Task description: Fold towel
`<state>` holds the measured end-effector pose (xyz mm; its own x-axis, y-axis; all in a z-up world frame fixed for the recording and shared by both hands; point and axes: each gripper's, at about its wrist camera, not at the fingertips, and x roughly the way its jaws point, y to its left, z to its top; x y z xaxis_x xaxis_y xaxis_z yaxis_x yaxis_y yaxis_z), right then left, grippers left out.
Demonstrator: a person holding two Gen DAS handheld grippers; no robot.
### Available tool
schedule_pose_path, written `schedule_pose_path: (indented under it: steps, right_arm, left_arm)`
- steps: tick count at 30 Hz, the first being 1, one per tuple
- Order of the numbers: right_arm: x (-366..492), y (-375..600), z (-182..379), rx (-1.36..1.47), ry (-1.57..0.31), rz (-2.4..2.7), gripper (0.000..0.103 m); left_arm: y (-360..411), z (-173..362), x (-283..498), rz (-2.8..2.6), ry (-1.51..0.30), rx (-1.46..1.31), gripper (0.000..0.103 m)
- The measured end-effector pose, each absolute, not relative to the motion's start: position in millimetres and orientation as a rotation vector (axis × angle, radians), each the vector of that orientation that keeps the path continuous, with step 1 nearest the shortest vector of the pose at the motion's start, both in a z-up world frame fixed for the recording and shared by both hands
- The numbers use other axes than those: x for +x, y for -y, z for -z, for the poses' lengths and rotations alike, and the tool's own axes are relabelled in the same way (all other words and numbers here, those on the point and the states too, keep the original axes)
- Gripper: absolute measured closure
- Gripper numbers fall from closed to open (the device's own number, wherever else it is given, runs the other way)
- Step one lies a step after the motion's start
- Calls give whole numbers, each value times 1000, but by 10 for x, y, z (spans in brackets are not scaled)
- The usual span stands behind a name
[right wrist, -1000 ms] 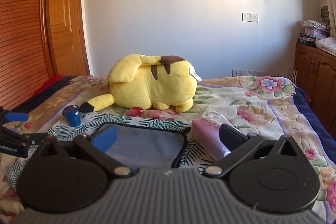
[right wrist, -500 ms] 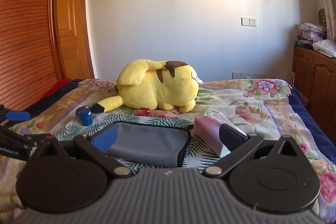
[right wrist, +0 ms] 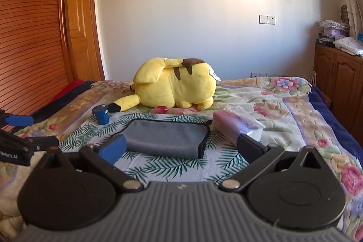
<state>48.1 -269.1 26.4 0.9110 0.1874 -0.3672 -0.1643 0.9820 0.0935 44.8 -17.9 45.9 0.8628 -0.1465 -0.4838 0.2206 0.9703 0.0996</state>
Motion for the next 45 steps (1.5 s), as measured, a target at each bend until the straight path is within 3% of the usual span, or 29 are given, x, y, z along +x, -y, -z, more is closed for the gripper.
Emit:
schedule_pose_path:
  steps: [31, 45]
  right_arm:
    - [94, 2509, 267, 96, -462, -164, 0]
    - [99, 2471, 396, 70, -464, -160, 0]
  left_arm:
    - [278, 235, 92, 113, -539, 155, 0]
    - [132, 275, 97, 87, -525, 121, 0]
